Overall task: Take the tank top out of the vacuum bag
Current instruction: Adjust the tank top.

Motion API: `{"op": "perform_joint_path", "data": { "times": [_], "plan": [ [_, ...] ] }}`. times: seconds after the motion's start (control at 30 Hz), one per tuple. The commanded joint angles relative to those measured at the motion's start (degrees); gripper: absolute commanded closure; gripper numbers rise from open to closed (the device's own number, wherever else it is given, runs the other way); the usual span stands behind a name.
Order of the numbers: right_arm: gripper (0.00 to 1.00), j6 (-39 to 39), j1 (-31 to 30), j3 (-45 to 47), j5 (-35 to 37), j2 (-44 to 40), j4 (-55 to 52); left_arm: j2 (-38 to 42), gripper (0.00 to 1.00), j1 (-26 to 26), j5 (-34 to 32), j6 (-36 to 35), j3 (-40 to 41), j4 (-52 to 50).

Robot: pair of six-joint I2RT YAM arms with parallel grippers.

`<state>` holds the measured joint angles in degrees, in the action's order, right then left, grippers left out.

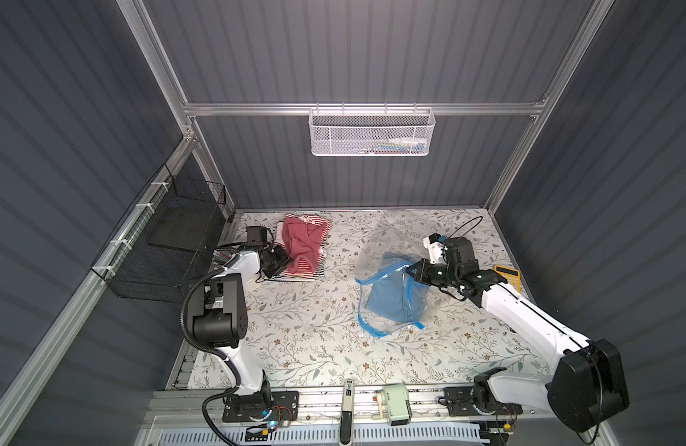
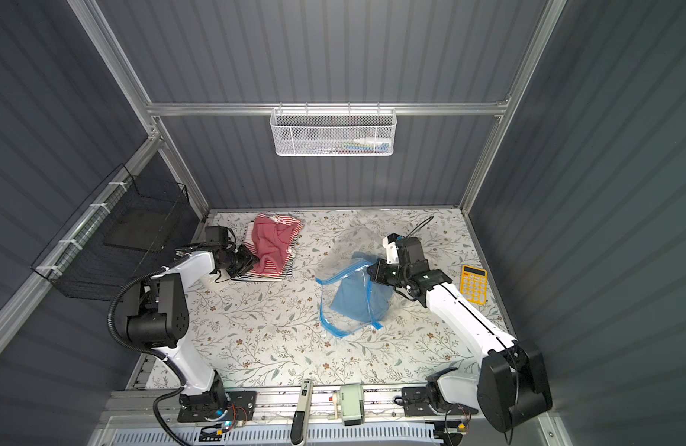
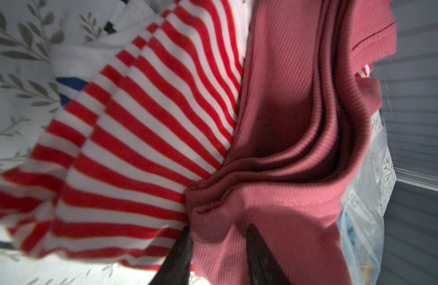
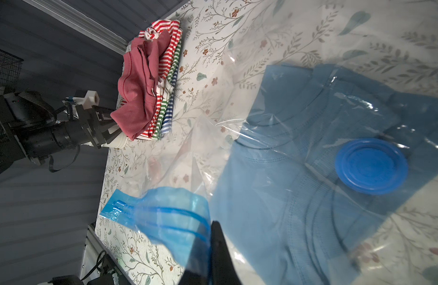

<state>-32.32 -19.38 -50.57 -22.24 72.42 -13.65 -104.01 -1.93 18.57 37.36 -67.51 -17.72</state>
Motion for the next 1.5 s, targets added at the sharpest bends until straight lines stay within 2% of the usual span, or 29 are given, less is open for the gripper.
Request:
{"op": "perform_joint_path", "data": {
  "times": [0.0, 0.27, 0.53, 0.7, 0.83, 0.93, 1.1, 1.33, 1.47],
  "plan": [
    [1.00, 0.91, 0.22, 0.51, 1.14, -1.37, -0.81, -1.56, 0.62, -0.28, 2.87, 0.16, -1.10, 0.37],
    [1.00, 0.69, 0.23, 0.47, 0.98, -1.24, -0.55, -2.54, 0.63, 0.41, 3.84, -0.54, -3.30, 0.39],
    [1.00, 0.73, 0.28, 0.55, 1.35, -1.86, -0.75, -7.34, 0.64, 2.26, 1.96, -2.12, -7.58, -3.56],
    [1.00, 0.99, 0.23, 0.90, 1.85, -2.43, -1.03, -7.33, 0.64, 2.74, 0.77, -3.33, -7.99, -5.29],
    [1.00, 0.68, 0.23, 0.91, 1.26, -1.98, -0.64, -8.40, 0.65, 3.67, -3.54, -6.07, -9.94, -9.14],
    [1.00, 0.52, 0.22, 0.90, 1.15, -1.94, -0.33, -8.65, 0.76, 4.37, -5.80, -7.52, -10.42, -10.49],
    [1.00, 0.72, 0.23, 0.91, 1.36, -2.15, -0.58, -9.54, 0.98, 4.40, -4.94, -7.92, -11.29, -10.08],
    [1.00, 0.94, 0.32, 1.57, 1.94, -3.07, -0.80, -8.79, 1.00, 4.40, -5.36, -9.14, -12.83, -10.36],
    [1.00, 0.98, 0.30, 1.68, 1.95, -3.08, -0.78, -7.93, 1.00, 4.40, -6.69, -11.09, -16.63, -12.49]
  ]
}}
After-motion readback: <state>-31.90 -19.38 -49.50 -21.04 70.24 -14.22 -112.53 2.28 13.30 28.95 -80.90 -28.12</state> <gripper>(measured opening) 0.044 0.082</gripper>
